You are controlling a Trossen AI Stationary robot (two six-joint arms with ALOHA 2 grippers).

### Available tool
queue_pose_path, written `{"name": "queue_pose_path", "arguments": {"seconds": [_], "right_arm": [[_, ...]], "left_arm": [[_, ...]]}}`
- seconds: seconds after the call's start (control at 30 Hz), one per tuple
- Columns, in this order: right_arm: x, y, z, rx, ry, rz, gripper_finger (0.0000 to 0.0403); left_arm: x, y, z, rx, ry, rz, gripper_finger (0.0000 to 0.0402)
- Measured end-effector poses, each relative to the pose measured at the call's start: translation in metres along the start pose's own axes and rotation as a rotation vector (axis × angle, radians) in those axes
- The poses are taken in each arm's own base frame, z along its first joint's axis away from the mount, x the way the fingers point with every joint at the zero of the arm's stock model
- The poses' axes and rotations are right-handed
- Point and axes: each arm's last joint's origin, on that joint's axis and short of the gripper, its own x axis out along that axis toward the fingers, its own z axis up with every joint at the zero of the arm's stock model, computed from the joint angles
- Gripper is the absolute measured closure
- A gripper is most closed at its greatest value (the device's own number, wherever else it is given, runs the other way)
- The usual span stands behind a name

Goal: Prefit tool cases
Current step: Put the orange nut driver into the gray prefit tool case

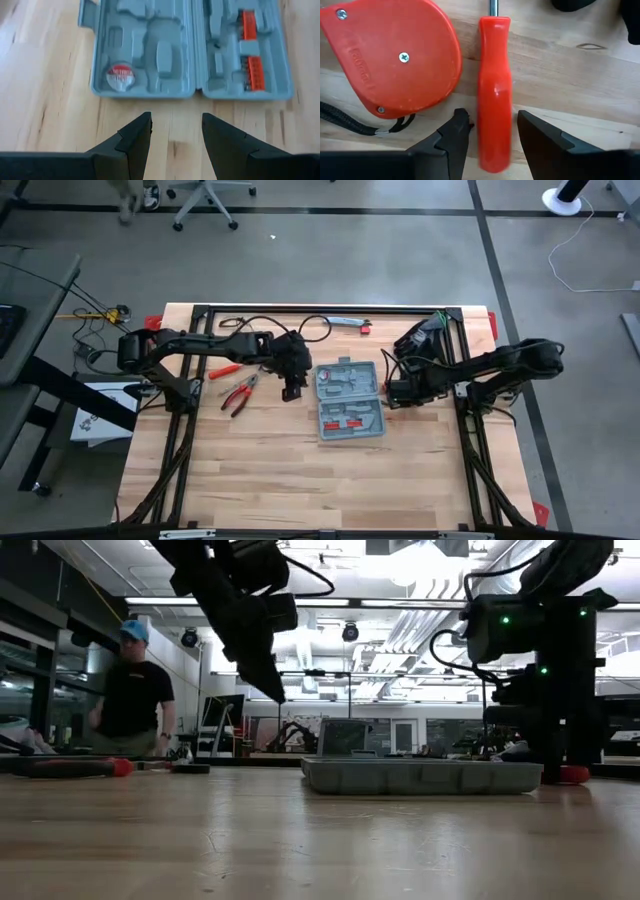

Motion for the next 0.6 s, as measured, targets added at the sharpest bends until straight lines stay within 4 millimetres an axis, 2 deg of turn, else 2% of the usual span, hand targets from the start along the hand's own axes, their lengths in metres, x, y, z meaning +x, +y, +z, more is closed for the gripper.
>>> {"name": "queue_pose_path", "arguments": {"seconds": [0.3,0.4,0.5,0.6], "right_arm": [[-0.0011,-0.0013,-0.0001,0.013,-0.003,0.025,0.0242],[-0.0009,-0.0002,-0.0001,0.021,-0.002,0.035,0.0274],[-0.0012,0.0013,-0.0011,0.018,-0.008,0.047,0.0332],[-0.0017,0.0020,-0.0040,0.026,-0.028,0.053,0.0335]], "left_arm": [[-0.0002,0.0006,-0.0031,0.011,0.031,0.000,0.0234],[-0.0002,0.0008,-0.0030,0.014,0.030,0.005,0.0234],[-0.0002,0.0009,-0.0029,0.016,0.029,0.008,0.0234],[-0.0002,0.0009,-0.0029,0.021,0.030,0.008,0.0234]]}}
